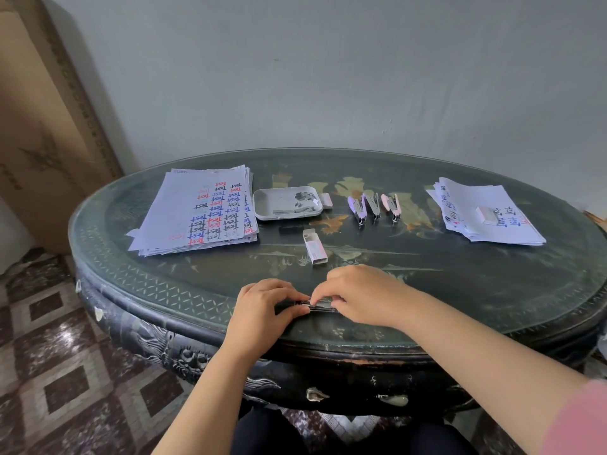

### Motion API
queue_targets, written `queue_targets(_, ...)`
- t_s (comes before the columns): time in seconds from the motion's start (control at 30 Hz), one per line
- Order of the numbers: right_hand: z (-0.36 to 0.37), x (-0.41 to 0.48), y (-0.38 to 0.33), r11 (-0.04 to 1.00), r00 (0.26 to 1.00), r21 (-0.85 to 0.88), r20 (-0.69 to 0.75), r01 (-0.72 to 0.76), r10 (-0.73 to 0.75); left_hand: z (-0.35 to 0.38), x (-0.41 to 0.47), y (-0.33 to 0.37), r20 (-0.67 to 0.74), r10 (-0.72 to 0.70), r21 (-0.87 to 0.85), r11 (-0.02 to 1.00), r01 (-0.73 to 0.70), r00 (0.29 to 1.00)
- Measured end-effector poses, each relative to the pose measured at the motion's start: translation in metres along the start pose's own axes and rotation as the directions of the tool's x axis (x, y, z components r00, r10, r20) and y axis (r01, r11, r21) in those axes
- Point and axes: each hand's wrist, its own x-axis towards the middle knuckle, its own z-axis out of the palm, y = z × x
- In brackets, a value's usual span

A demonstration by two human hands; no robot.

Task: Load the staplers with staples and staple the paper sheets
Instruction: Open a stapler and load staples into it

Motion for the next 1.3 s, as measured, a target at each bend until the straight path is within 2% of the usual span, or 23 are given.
queue_targets(0.3,-0.013,0.014,-0.002,0.989,0.990,-0.135,0.138,0.053,-0.034,0.000,0.000,0.000,0.002,-0.001,0.013,1.000,0.001,1.000)
queue_targets(0.47,-0.019,0.018,-0.006,0.953,0.987,-0.276,0.136,0.121,-0.086,0.000,-0.001,0.001,-0.005,-0.016,0.042,0.999,0.016,1.000)
queue_targets(0.6,-0.014,0.009,0.005,0.992,0.997,-0.121,0.072,0.034,-0.025,0.001,-0.001,0.006,-0.026,-0.021,0.082,0.996,0.023,0.999)
queue_targets(0.7,-0.008,0.002,0.015,0.995,0.995,0.081,-0.077,-0.058,0.064,0.001,0.000,0.010,-0.030,-0.020,0.122,0.992,0.023,0.999)
queue_targets(0.77,-0.002,0.000,0.020,0.933,0.954,0.343,-0.226,-0.111,0.196,0.002,0.000,0.012,-0.017,-0.017,0.152,0.988,0.019,1.000)
queue_targets(0.83,0.003,0.000,0.024,0.842,0.876,0.517,-0.323,-0.153,0.358,0.002,0.000,0.012,-0.001,-0.009,0.182,0.983,0.009,1.000)
queue_targets(0.9,0.006,0.003,0.029,0.789,0.810,0.582,-0.355,-0.200,0.467,0.001,0.000,0.013,0.022,0.012,0.211,0.977,-0.016,1.000)
queue_targets(1.03,0.004,0.016,0.041,0.669,0.754,0.709,-0.310,-0.223,0.580,0.000,0.002,0.013,0.053,0.034,0.211,0.977,-0.044,0.998)
queue_targets(1.13,-0.004,0.032,0.049,0.661,0.710,0.702,-0.321,-0.266,0.626,-0.005,0.017,0.004,-0.002,-0.010,0.176,0.984,0.010,1.000)
queue_targets(1.23,-0.014,0.055,0.057,0.665,0.696,0.694,-0.332,-0.278,0.637,-0.015,0.049,-0.009,-0.077,-0.082,0.359,0.927,0.105,0.994)
queue_targets(1.3,-0.016,0.076,0.063,0.674,0.682,0.674,-0.341,-0.302,0.647,-0.018,0.070,-0.020,-0.066,-0.173,0.460,0.869,0.183,0.983)
